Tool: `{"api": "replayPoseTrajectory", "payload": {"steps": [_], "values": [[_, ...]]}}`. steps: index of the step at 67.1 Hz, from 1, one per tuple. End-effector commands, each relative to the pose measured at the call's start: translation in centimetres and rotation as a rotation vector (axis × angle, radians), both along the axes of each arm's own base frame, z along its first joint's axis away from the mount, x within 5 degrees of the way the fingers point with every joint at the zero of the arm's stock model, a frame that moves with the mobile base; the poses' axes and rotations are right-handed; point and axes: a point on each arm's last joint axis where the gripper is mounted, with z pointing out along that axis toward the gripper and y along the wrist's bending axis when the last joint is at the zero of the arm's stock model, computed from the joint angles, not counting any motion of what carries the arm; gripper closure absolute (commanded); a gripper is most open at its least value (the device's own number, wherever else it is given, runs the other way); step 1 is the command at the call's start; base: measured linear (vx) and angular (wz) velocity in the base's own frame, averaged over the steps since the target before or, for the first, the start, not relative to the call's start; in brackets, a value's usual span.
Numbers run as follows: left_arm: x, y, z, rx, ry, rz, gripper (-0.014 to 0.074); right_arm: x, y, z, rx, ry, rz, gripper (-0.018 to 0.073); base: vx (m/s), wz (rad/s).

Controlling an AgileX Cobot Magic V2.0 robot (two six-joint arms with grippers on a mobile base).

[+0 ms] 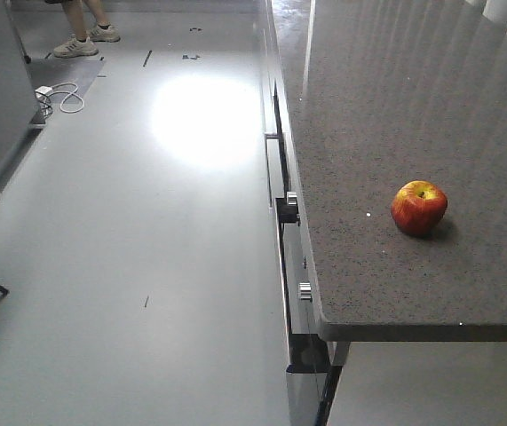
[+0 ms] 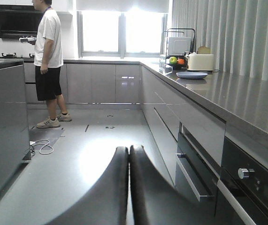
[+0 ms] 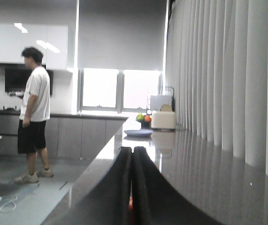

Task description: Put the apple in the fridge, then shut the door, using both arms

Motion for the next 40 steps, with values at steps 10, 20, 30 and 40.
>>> {"api": "replayPoseTrajectory", "payload": {"steps": [10, 20, 30, 40], "values": [[-0.3, 0.0, 1.3, -0.015, -0.106, 0.000, 0.0603, -1.1, 0.0, 6.2, -0.059, -0.087, -0.029, 0.0562, 0.00, 0.00], [-0.3, 0.0, 1.3, -0.015, -0.106, 0.000, 0.0603, 0.1, 0.0, 8.6, -0.070, 0.127, -0.021, 0.0562, 0.00, 0.00], [-0.3, 0.0, 1.3, -0.015, -0.106, 0.000, 0.0603, 2.2, 0.1, 10.0, -0.066, 0.350, -0.008, 0.0562, 0.00, 0.00], [-0.3, 0.0, 1.3, -0.015, -0.106, 0.000, 0.0603, 4.8, 0.4, 10.5, -0.034, 0.591, 0.023, 0.0549, 0.00, 0.00]]}}
